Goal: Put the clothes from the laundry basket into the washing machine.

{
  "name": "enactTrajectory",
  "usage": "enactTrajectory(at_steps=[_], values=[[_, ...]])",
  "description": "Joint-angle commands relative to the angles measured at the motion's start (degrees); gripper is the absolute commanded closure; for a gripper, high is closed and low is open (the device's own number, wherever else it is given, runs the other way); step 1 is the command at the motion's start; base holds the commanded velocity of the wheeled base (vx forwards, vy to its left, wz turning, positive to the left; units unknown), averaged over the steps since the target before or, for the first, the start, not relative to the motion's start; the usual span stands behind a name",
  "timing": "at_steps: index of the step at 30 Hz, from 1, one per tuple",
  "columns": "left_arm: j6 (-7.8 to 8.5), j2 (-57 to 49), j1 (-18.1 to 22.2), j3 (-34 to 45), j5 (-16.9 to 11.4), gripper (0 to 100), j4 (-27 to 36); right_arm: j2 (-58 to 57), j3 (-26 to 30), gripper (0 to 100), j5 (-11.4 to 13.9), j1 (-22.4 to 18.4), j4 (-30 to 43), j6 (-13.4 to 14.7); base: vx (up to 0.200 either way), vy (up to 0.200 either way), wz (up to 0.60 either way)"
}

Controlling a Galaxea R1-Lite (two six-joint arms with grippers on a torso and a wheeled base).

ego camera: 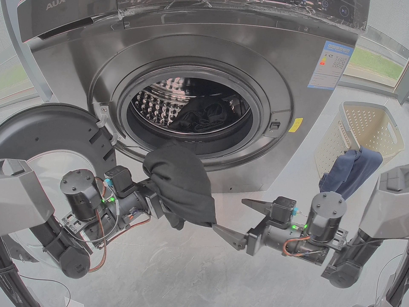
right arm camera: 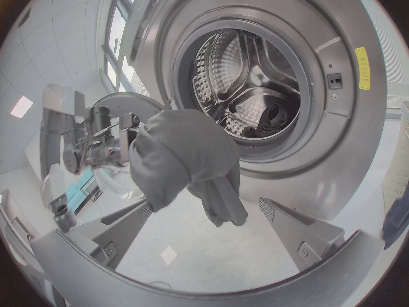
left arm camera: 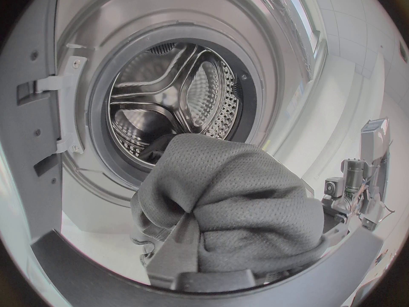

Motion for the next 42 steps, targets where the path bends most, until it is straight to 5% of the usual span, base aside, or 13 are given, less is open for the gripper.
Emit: enactTrajectory(at_steps=[1, 12, 14, 20, 27, 42], values=[[0.41, -5.5, 0.2, 5.3, -1.0, 100, 0.0, -7.7, 8.7, 0, 1.9, -1.1, 0.0, -1.8, 0.000, 0.000, 0.00], [1.02, -5.9, 0.5, 6.2, -1.2, 100, 0.0, -7.1, 9.9, 0, 1.7, -7.0, 0.0, -2.0, 0.000, 0.000, 0.00], [2.87, -6.3, 0.6, 6.9, -1.2, 100, 0.0, -6.9, 9.9, 0, 1.8, -9.8, 0.0, -2.0, 0.000, 0.000, 0.00], [4.98, -5.2, 1.1, 7.4, -1.1, 100, -0.1, -6.5, 9.9, 0, 1.8, -9.6, 0.0, -1.8, 0.000, 0.000, 0.00], [4.98, -4.9, 2.1, 7.5, -1.2, 100, 0.0, -6.2, 9.9, 0, 1.7, -9.4, 0.0, -1.7, 0.200, 0.000, 0.00], [5.24, -3.7, 1.8, 7.5, -1.2, 100, -0.1, -6.2, 10.2, 0, 1.8, -9.2, 0.0, -1.7, 0.000, 0.000, 0.00]])
